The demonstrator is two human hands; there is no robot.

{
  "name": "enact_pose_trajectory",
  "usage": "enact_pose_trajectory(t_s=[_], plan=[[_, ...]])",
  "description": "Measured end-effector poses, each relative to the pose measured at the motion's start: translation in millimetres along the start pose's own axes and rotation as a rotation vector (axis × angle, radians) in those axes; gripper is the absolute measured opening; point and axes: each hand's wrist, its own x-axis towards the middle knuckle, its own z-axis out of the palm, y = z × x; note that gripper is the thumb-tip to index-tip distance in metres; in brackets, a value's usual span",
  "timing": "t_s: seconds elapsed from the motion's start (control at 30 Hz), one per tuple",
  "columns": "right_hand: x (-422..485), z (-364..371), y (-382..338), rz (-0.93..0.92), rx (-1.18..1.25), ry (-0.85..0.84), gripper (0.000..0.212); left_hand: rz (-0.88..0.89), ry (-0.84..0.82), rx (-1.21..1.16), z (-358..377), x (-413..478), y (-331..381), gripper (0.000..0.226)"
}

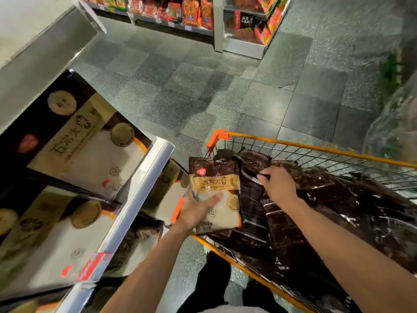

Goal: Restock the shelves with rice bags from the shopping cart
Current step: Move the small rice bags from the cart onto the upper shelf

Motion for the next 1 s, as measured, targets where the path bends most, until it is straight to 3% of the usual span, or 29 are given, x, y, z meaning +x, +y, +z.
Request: enact_pose_trajectory(t_s=[0.1,0.17,0.3,0.57,0.73,0.9,1.0], plan=[[3.3,-5.8,-1.9,-0.037,0.022,0.041,0.030,0.027,-0.036,0.053,-5.0,5.7,-0.8,0.071],[4.7,-17.0,0.2,-0.047,0.062,0.053,0.028,0.047,-0.046,0.072,-6.6,7.1,-0.6,0.076],[-5.6,-53.4,0.4,-0.091,0.247,0.139,0.027,0.082,-0.071,0.053,-3.4,3.2,4.3,0.052],[-45.2,-112.1,-14.6,-0.190,0.412,0.180,0.017,0.074,0.059,0.024,16.1,-17.3,12.3,0.038],[-71.5,-146.0,11.9,-0.086,0.549,0.313,0.019,0.151,0.082,0.040,38.9,-39.5,24.5,0.038],[-88.5,-158.8,64.5,0.145,0.778,0.152,0.006,0.211,-0.045,0.050,78.9,-55.0,28.9,0.047],[-108.5,-156.7,94.4,0.226,0.700,0.225,0.014,0.212,-0.110,0.051,110.1,-67.7,23.6,0.043]])
